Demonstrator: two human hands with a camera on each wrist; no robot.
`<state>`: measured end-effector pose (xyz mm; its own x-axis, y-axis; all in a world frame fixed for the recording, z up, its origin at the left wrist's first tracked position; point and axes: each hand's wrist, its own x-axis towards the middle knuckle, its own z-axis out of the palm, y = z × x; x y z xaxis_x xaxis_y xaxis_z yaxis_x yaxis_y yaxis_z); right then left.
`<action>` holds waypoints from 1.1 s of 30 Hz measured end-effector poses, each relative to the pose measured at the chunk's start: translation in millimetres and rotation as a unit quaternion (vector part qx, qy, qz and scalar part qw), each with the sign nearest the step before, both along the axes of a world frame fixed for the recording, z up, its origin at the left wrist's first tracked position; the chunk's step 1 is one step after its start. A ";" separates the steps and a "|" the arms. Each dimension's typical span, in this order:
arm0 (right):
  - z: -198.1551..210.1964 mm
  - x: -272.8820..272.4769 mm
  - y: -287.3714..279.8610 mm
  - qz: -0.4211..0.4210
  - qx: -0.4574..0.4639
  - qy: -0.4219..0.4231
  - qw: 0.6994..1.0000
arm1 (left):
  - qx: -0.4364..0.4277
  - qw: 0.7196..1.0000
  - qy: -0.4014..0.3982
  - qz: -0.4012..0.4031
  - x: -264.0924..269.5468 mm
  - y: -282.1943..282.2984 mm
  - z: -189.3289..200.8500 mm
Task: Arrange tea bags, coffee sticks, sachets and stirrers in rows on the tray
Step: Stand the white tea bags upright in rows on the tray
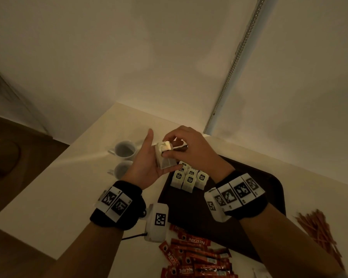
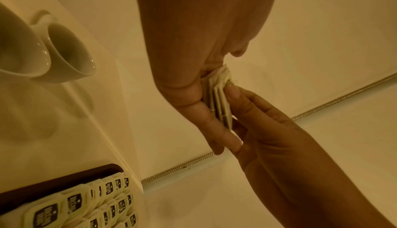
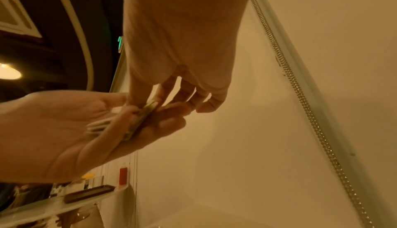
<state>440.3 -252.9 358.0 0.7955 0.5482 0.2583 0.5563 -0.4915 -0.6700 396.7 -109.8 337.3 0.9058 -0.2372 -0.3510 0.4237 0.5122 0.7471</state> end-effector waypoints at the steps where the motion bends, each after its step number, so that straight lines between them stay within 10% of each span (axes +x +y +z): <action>1: 1.3 -0.6 -0.1 -0.005 0.008 -0.006 1.000 | -0.002 1.000 -0.004 0.000 -0.2 0.8 -0.4; 17: 99.2 -4.9 11.7 -0.041 -0.003 -0.084 0.996 | -0.031 0.979 -0.196 0.055 2.2 -7.1 15.2; 33: 101.7 -10.7 8.3 -0.050 -0.030 -0.034 0.998 | -0.036 0.971 -0.195 0.136 -5.8 -13.6 33.5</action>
<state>429.6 -244.6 459.7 0.8286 0.4832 0.2826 0.5457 -0.5845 -0.6005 390.9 -123.4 370.8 0.9990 0.0184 0.0403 -0.0430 0.6216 0.7822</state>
